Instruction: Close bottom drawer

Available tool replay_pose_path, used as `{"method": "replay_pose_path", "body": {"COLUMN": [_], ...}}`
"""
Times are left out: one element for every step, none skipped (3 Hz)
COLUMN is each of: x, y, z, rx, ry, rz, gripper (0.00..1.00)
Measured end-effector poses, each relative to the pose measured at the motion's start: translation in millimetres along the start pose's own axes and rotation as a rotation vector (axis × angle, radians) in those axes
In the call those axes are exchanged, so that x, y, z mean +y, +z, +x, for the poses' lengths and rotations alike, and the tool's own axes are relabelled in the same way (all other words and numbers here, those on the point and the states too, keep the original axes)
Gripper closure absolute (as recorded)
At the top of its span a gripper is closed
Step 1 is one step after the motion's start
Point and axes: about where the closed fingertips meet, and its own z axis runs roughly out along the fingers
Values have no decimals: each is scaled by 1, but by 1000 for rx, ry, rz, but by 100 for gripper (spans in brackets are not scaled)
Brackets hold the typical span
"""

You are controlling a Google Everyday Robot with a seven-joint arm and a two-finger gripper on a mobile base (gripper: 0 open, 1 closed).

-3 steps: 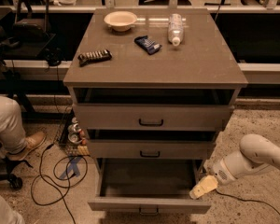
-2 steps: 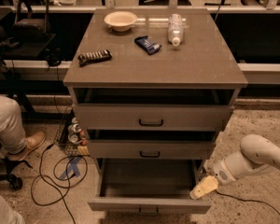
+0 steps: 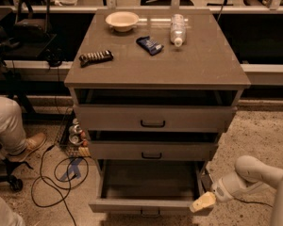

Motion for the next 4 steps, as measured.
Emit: {"method": "replay_pose_path", "body": {"x": [-25,-52,-90,-117], "y": [26,56,101,130], "z": [20,40,56,51], "rx": [20,70,135,105], "ry": [79,152,238,281], "rz": [18,54,136,198], "gripper": [23,46,77,99]}}
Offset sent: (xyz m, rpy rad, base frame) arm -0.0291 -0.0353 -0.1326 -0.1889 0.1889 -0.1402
